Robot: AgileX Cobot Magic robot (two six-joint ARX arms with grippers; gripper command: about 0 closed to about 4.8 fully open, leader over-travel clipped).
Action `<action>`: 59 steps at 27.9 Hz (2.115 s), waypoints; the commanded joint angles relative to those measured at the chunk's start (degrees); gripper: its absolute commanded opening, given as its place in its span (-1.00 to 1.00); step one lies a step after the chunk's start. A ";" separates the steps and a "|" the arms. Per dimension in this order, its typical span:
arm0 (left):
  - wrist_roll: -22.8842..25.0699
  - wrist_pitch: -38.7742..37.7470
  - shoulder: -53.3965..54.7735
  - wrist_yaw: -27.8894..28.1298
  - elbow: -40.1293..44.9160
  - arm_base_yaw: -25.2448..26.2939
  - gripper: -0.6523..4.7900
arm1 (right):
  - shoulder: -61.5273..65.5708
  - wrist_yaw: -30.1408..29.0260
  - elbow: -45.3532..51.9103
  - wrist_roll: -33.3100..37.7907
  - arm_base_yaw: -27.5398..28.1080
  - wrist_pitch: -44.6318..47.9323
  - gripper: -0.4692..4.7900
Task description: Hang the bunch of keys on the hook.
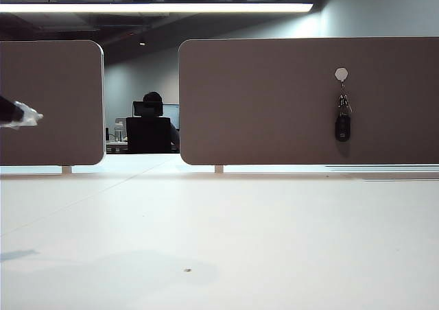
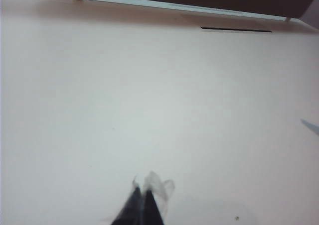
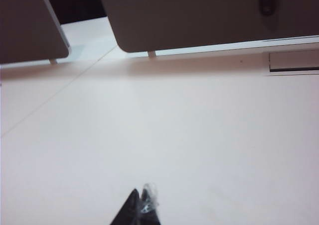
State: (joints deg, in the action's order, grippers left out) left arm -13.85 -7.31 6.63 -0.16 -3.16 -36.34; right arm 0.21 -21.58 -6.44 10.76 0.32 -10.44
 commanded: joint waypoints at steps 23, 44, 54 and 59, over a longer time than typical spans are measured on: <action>-0.09 0.52 -0.02 4.00 2.71 0.00 -0.78 | -0.07 -2.60 3.65 -4.79 -0.07 -1.11 -0.84; -0.09 0.42 -6.54 1.44 2.69 33.18 -0.78 | -0.09 -2.56 4.39 -4.79 -0.20 -1.29 -0.84; -0.09 0.72 -6.32 1.55 2.71 38.66 -0.78 | -0.09 -2.60 4.98 -4.81 -7.39 -1.20 -0.84; -0.09 0.72 -6.32 1.46 2.71 38.64 -0.78 | -0.09 -1.81 4.98 -4.79 -7.80 -1.16 -0.84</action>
State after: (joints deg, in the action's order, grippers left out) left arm -14.00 -7.07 0.25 1.52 -0.45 2.26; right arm 0.12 -24.05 -1.58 5.93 -7.66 -11.92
